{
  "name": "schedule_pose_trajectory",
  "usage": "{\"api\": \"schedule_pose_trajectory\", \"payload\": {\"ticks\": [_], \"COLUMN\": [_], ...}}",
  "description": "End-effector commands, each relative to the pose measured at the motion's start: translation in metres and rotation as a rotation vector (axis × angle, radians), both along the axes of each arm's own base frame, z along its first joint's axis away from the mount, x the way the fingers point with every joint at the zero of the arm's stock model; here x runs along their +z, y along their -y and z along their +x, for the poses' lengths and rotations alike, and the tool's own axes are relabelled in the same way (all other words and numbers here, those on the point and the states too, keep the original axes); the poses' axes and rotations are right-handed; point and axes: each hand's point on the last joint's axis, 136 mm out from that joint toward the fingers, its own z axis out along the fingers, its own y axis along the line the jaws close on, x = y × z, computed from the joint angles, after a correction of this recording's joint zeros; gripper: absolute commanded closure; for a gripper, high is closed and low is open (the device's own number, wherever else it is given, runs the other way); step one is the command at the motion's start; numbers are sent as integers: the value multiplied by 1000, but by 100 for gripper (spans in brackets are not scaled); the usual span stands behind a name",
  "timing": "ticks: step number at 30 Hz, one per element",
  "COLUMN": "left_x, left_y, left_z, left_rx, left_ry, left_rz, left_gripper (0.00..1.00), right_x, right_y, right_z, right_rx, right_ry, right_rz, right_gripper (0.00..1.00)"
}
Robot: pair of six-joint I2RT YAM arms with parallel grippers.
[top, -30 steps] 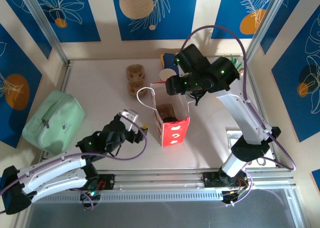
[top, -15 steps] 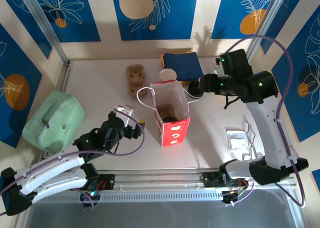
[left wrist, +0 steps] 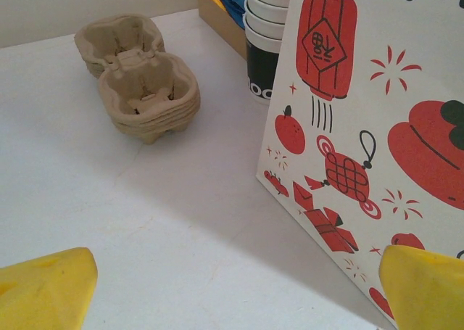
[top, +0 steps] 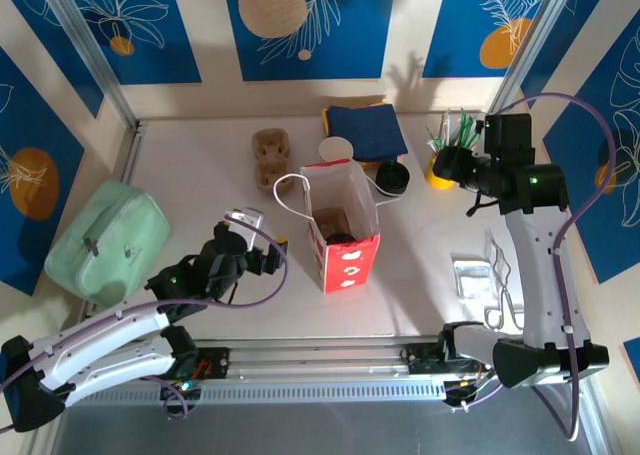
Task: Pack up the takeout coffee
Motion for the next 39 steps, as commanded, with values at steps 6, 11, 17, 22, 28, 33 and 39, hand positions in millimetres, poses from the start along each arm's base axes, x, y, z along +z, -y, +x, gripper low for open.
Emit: {"api": "schedule_pose_trajectory", "payload": {"ticks": [6, 11, 17, 22, 28, 33, 39], "left_x": [1, 0, 2, 0, 5, 6, 6], "left_y": [-7, -9, -13, -12, -13, -14, -14], "left_z": [2, -1, -3, -5, -6, -7, -8], "left_rx": [34, 38, 44, 34, 30, 31, 30], "left_ry": [-2, -10, -2, -11, -2, -1, -5], "left_rz": [-13, -25, -52, -36, -52, -62, -68], "left_gripper": [1, 1, 1, 1, 1, 1, 1], "right_x": [-7, -14, -21, -29, -40, -43, -56], "right_y": [15, 27, 39, 49, 53, 56, 57], "right_z": [30, 52, 83, 106, 134, 150, 163], "right_rx": [-10, -33, -64, -132, -136, -138, -140], "right_ry": [44, 46, 27, -1, -34, -66, -102], "right_rz": [11, 3, -11, -17, -64, -84, -85], "right_gripper": [30, 30, 31, 32, 32, 35, 41]}}
